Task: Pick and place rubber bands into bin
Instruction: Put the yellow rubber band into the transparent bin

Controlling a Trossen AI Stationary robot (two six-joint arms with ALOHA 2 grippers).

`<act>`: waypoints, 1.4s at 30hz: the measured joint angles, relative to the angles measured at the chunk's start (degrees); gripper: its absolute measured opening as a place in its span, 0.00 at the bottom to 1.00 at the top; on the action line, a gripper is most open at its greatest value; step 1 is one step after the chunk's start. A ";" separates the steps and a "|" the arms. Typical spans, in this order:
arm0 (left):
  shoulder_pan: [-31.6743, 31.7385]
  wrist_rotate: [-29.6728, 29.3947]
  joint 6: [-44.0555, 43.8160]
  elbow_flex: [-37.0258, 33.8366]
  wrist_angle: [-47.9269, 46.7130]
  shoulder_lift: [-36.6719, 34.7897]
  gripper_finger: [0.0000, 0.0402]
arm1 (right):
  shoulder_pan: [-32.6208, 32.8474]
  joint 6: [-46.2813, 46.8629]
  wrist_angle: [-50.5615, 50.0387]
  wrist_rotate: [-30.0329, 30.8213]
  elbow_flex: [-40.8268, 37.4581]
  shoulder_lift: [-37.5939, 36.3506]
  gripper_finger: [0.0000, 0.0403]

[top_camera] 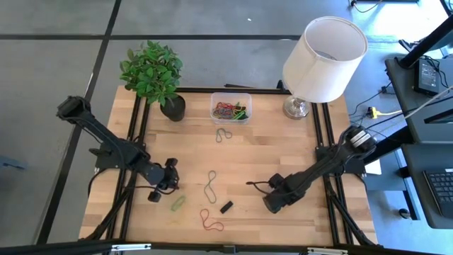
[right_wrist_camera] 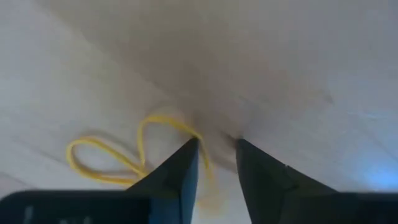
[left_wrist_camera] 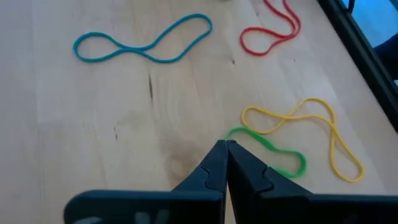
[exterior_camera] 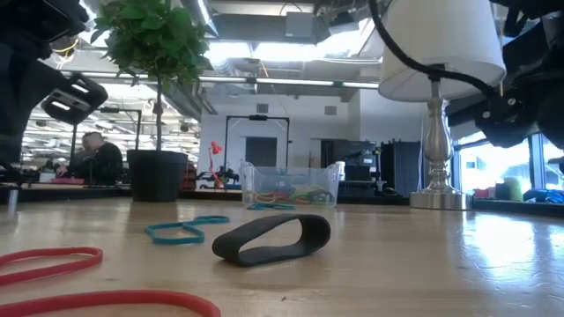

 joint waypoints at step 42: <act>14.50 -14.59 -1.16 0.00 10.29 0.04 0.00 | -45.91 -90.03 2.86 21.40 41.69 2.44 0.00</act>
